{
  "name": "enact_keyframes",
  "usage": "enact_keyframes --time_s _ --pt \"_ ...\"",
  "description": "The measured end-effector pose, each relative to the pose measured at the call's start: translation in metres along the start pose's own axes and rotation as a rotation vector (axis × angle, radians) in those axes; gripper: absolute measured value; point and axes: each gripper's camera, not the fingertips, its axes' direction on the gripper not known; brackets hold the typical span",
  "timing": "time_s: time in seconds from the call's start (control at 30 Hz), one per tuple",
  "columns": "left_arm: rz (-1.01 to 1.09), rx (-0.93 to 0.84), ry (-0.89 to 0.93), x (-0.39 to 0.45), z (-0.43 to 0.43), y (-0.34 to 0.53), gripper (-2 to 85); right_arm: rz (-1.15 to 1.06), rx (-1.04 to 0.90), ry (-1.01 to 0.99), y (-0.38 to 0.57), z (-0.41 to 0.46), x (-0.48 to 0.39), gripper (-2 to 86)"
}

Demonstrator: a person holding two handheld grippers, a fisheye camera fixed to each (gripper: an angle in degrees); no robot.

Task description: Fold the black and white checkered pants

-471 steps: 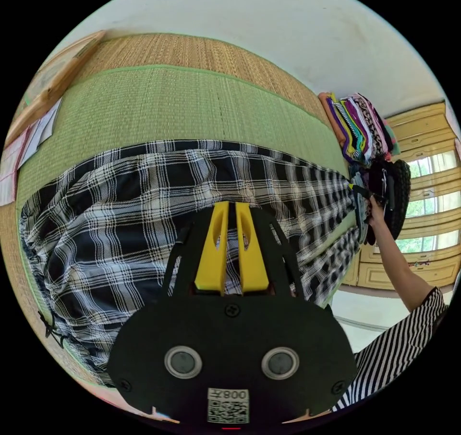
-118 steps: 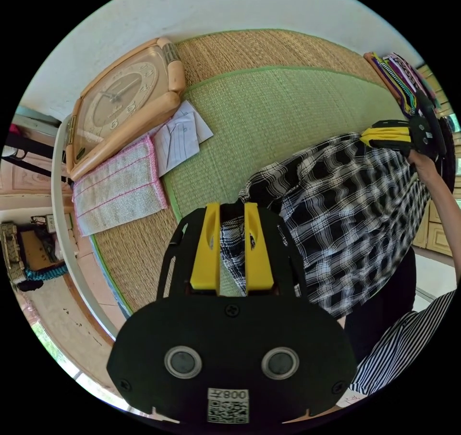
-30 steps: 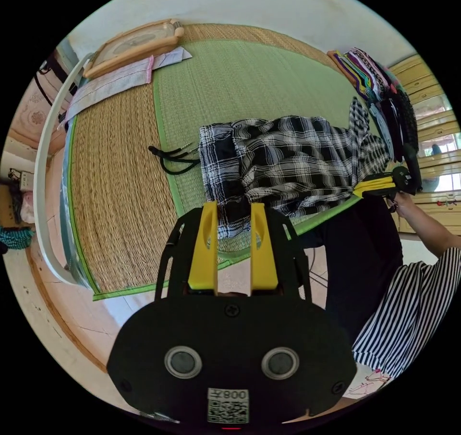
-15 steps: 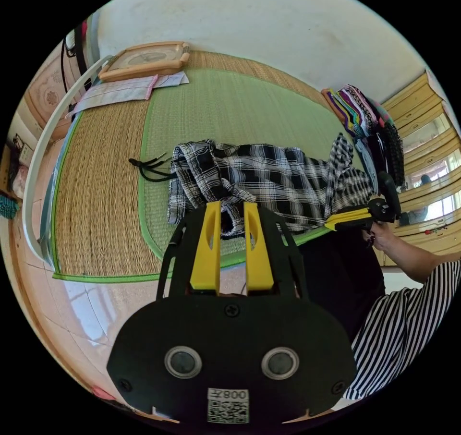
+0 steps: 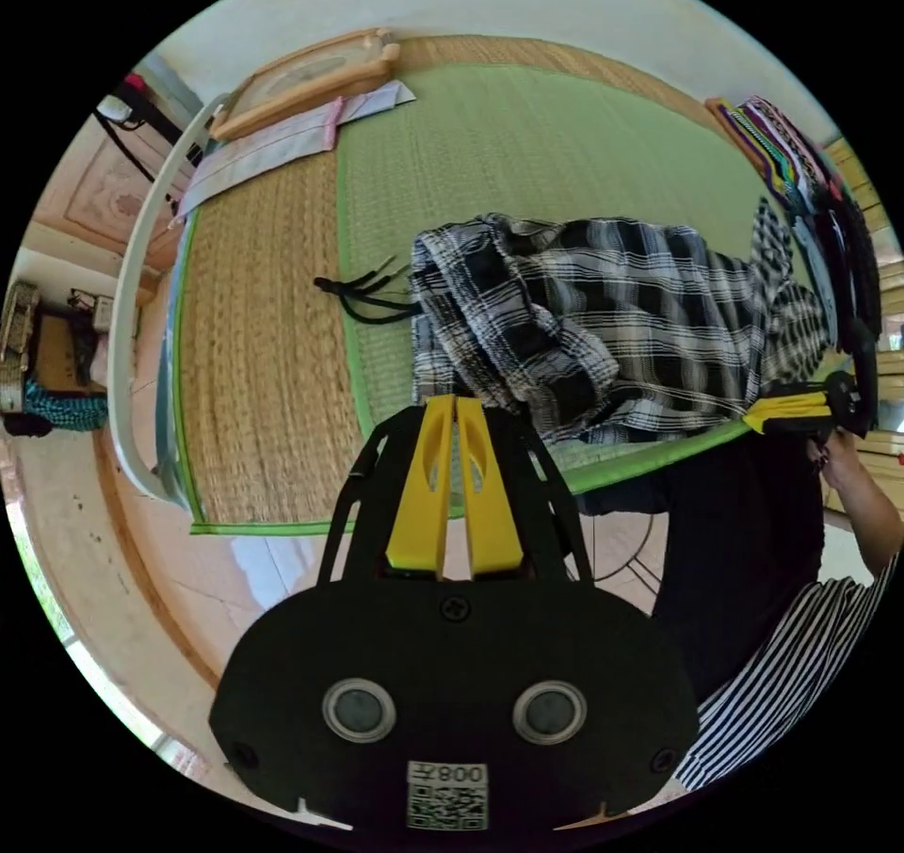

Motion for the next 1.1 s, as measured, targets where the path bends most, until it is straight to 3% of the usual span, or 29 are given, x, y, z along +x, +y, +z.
enact_keyframes --time_s 0.17,0.23,0.43,0.6,0.87,0.97,1.1 --pt "-0.093 0.104 0.309 -0.024 -0.001 -0.002 8.0 0.022 0.02 -0.046 -0.001 0.002 0.011 0.4" --pt "-0.126 0.099 0.349 -0.029 0.009 -0.009 9.8 0.024 0.023 -0.053 -0.001 0.003 0.014 0.4" --pt "-0.214 0.021 0.38 -0.043 0.042 -0.043 6.7 0.011 0.007 -0.025 -0.004 0.003 0.013 0.4" --pt "-0.176 0.083 0.363 -0.049 0.032 -0.063 2.6 0.014 0.016 -0.027 -0.003 0.004 0.016 0.3" --pt "-0.268 0.084 0.26 -0.071 0.038 -0.092 1.9 -0.021 0.014 0.019 0.001 0.005 0.011 0.3" --pt "-0.306 0.164 0.197 -0.067 0.033 -0.087 1.8 -0.029 0.016 0.035 0.003 0.006 0.01 0.3" --pt "-0.185 0.249 0.376 -0.043 0.035 -0.083 1.2 -0.028 0.029 0.037 0.007 0.006 0.011 0.3"
